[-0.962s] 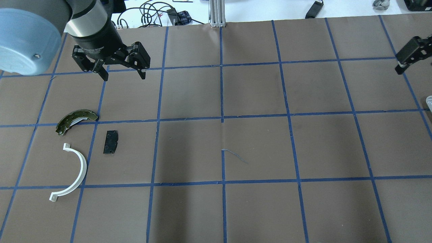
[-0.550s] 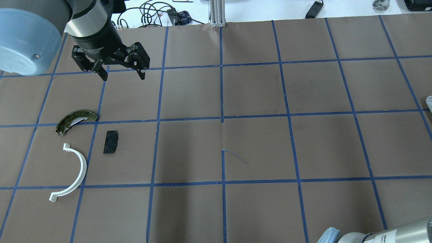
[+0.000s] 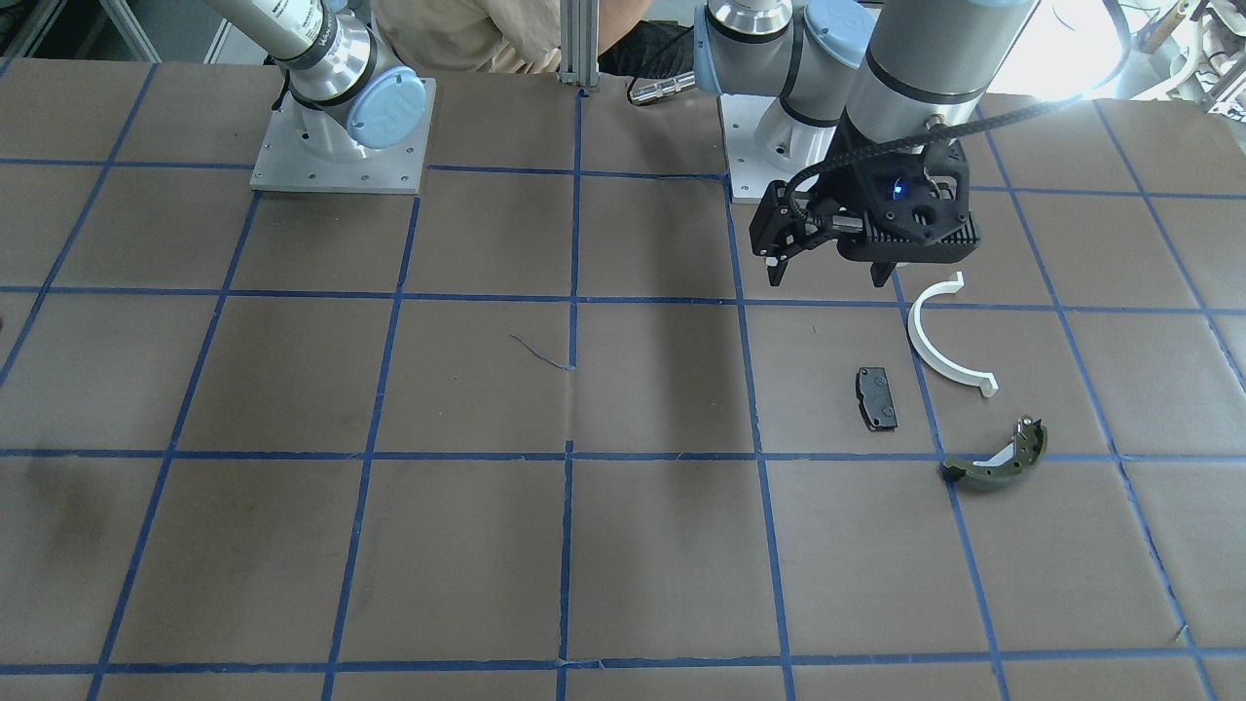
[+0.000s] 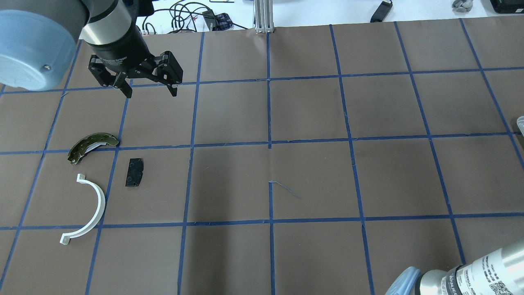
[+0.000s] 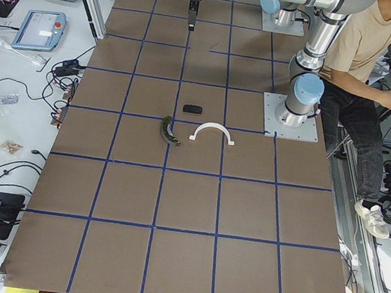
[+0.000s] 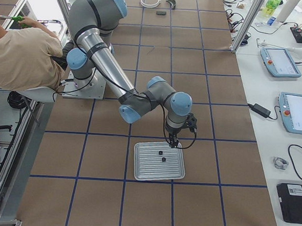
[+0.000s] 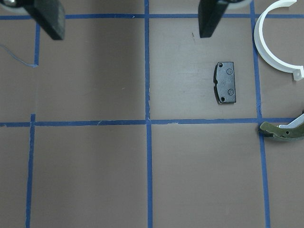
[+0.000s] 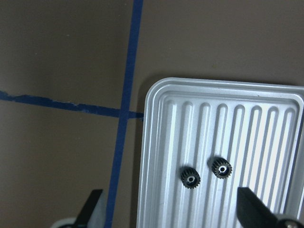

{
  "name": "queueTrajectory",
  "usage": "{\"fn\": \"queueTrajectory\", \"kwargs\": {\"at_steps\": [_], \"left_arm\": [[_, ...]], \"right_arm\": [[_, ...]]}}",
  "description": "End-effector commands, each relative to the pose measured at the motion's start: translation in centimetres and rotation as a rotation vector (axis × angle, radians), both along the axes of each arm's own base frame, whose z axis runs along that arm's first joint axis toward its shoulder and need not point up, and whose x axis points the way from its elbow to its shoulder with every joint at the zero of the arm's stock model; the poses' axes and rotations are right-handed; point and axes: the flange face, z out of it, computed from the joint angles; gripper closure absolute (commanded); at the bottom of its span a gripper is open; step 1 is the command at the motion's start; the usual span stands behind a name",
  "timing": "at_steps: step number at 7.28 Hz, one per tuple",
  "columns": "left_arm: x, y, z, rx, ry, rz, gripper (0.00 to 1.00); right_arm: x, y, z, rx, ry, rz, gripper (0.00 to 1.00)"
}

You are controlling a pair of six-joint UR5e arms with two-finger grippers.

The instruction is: Place bearing gear from tray to pile

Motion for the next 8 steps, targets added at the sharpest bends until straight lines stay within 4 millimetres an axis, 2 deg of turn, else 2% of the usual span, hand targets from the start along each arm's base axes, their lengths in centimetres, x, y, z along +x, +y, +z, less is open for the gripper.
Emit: {"fn": "queueTrajectory", "kwargs": {"at_steps": [1, 2, 4, 6, 7, 8], "left_arm": [[0.0, 0.0, 0.0, 0.0, 0.0, -0.001, 0.0], [0.0, -0.1, -0.1, 0.002, 0.002, -0.001, 0.0], [0.1, -0.2, -0.2, 0.002, 0.0, 0.001, 0.0], [-0.1, -0.2, -0.2, 0.002, 0.002, -0.001, 0.0], [0.0, -0.4, -0.3, 0.0, 0.002, -0.001, 0.0], [0.1, -0.3, -0.2, -0.001, 0.002, -0.001, 0.0]], "right_arm": [[-2.4, 0.6, -4.0, 0.014, -0.016, 0.004, 0.11], [-3.6, 1.1, -4.5, 0.001, -0.005, 0.022, 0.11], [-4.0, 1.4, -6.2, 0.018, -0.023, 0.016, 0.15], [-3.2, 2.1, -7.7, 0.022, -0.024, 0.011, 0.33], [-3.0, 2.2, -8.2, 0.015, -0.017, 0.011, 0.38], [-2.9, 2.3, -8.4, 0.019, -0.022, 0.014, 0.38]]}}
